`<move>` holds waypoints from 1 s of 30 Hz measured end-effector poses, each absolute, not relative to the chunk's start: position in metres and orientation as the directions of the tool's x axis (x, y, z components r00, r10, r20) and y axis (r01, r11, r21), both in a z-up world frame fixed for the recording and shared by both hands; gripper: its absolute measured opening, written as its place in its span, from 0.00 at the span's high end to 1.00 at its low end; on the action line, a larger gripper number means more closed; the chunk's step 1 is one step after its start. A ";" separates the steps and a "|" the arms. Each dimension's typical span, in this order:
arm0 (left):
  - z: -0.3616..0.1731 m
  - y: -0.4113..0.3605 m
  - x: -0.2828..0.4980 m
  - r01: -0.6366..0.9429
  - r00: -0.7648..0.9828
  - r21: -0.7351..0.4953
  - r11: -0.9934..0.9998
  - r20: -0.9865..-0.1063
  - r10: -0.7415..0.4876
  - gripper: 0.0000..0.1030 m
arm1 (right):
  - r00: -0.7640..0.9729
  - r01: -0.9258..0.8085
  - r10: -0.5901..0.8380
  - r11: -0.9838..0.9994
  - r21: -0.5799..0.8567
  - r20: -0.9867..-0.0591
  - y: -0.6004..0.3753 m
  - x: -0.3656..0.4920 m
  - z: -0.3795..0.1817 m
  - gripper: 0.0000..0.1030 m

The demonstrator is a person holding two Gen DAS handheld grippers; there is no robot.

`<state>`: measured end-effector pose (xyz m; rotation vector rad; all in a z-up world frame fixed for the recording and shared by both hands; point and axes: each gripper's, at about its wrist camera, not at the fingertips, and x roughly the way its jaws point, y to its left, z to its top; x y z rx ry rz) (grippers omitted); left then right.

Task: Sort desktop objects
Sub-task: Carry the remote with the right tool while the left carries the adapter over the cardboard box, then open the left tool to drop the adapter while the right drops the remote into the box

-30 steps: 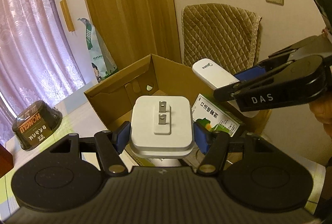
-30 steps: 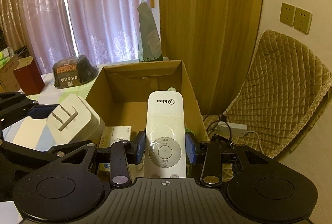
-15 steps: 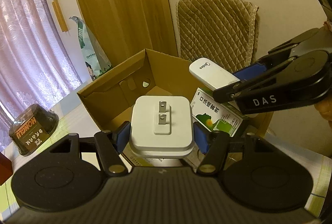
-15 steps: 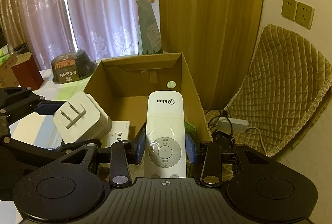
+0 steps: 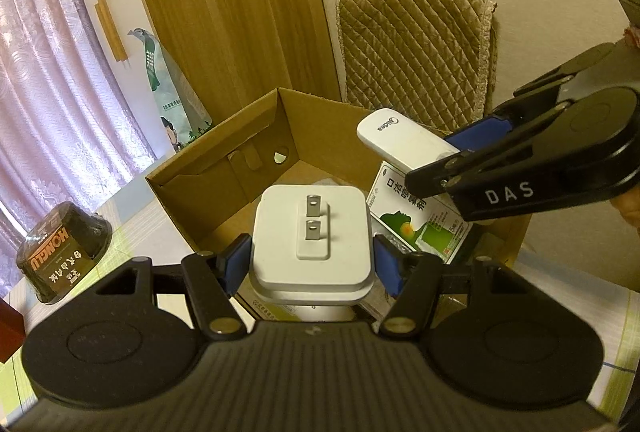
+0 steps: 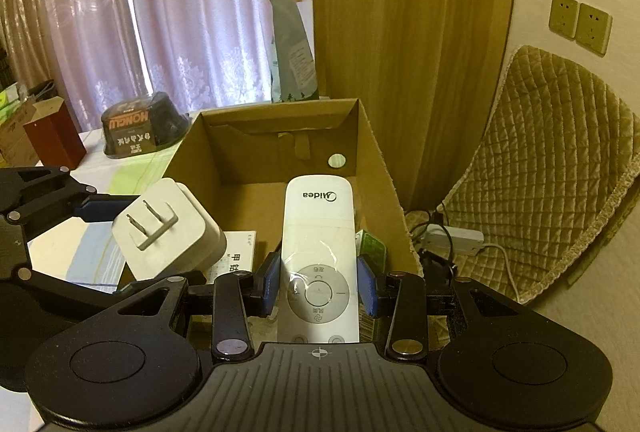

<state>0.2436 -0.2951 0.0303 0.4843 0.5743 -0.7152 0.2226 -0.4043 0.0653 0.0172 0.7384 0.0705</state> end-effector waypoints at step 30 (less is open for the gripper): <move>0.034 -0.291 0.242 0.707 0.622 0.211 0.675 -0.639 -0.452 0.41 | 0.737 -0.073 0.083 0.996 0.043 -0.670 -0.399 0.226 0.067 0.62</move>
